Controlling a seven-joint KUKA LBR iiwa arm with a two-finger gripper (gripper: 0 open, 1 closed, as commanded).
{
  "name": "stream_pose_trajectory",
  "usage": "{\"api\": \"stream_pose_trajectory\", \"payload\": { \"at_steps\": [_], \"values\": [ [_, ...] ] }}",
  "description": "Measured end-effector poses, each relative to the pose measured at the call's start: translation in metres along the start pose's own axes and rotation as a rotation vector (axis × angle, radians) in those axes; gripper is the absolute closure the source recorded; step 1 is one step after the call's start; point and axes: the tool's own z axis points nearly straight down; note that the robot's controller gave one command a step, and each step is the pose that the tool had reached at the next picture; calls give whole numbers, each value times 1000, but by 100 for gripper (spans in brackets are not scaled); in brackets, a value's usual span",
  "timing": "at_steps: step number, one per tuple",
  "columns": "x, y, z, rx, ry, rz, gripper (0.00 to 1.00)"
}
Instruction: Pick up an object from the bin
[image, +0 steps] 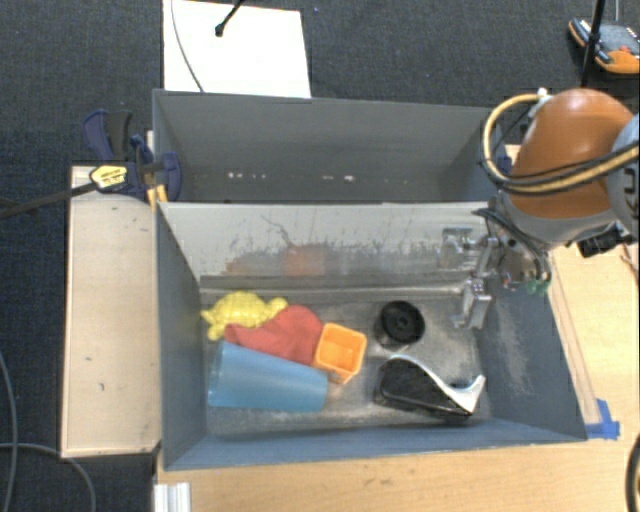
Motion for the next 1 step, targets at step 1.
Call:
{"api": "stream_pose_trajectory", "payload": {
  "at_steps": [1],
  "values": [
    [-1,0,-5,1,-8,-2,0]
  ]
}}
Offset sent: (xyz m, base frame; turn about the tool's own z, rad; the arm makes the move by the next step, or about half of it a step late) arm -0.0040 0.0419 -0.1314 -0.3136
